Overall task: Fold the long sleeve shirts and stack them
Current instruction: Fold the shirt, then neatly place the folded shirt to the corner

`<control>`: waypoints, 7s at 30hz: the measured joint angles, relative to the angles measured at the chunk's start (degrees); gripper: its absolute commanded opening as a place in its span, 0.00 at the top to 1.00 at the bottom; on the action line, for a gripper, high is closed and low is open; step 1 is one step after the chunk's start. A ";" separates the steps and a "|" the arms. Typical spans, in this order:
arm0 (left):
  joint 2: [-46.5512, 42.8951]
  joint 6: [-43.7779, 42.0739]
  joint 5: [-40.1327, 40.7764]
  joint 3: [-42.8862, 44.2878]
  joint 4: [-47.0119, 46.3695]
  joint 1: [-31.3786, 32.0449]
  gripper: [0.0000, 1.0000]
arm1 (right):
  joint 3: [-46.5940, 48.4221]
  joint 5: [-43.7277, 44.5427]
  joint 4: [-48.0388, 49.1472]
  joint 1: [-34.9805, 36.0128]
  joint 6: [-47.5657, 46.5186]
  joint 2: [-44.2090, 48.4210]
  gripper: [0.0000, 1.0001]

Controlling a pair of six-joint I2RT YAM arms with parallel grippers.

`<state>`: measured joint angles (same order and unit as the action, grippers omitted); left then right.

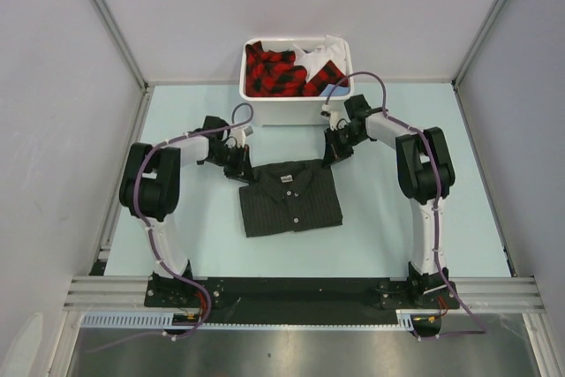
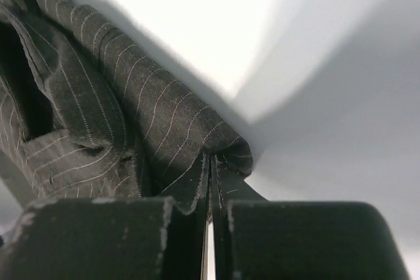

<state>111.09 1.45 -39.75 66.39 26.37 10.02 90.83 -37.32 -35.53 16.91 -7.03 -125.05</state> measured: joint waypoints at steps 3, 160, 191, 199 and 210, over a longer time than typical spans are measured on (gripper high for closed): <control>-0.46 0.04 0.79 -0.24 0.09 0.28 0.80 | 0.92 0.68 -0.09 0.04 -1.60 0.07 0.84; 21.11 -2.25 41.86 46.27 6.93 -26.49 1.00 | -16.04 1.60 8.61 -16.04 12.22 13.64 0.38; 6.84 -5.46 32.22 45.66 11.32 -29.51 0.01 | -9.33 1.49 2.73 -21.31 5.03 18.67 0.00; -8.72 -11.67 26.51 44.85 19.63 -11.58 0.01 | -7.72 0.74 2.82 -28.13 0.22 29.09 0.00; -25.14 -13.00 19.89 8.13 20.00 -1.51 0.01 | -30.99 2.27 -0.63 -22.86 -5.44 46.47 0.00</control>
<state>85.95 -11.55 -19.86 74.52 46.37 8.51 59.83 -35.05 -36.16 -5.96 -12.47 -78.59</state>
